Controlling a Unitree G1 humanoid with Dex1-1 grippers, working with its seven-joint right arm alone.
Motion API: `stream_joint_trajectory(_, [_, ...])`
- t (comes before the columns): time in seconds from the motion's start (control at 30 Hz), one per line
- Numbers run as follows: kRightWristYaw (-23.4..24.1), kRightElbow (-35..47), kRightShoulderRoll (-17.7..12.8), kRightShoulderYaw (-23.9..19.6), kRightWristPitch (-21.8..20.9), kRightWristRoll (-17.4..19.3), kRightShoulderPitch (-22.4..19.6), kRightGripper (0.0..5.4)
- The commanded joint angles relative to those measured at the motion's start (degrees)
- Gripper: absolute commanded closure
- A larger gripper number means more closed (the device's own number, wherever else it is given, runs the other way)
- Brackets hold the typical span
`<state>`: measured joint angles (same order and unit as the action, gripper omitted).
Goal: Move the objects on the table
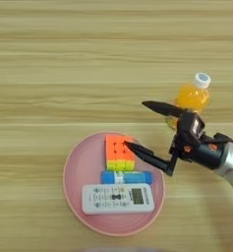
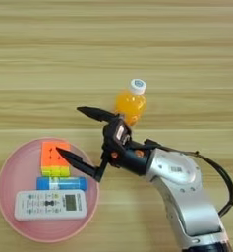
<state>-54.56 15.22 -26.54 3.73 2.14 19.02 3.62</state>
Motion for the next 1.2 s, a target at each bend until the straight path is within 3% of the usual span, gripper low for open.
stream_joint_trajectory(0.03, [-2.27, -1.14, -1.48, 1.15, 3.13, 2.1, -5.15, 0.02])
stream_joint_trajectory(0.33, [-13.25, -11.15, -5.42, 6.74, 1.22, -3.65, -12.9, 0.02])
stream_joint_trajectory(0.5, [-14.86, -14.35, -5.11, 8.52, -1.74, -7.19, -15.19, 0.02])
stream_joint_trajectory(0.8, [-13.12, -17.38, -2.48, 9.03, -3.92, -9.27, -16.17, 0.02])
stream_joint_trajectory(1.2, [-12.15, -19.0, -0.13, 9.07, -4.22, -9.67, -16.64, 1.7])
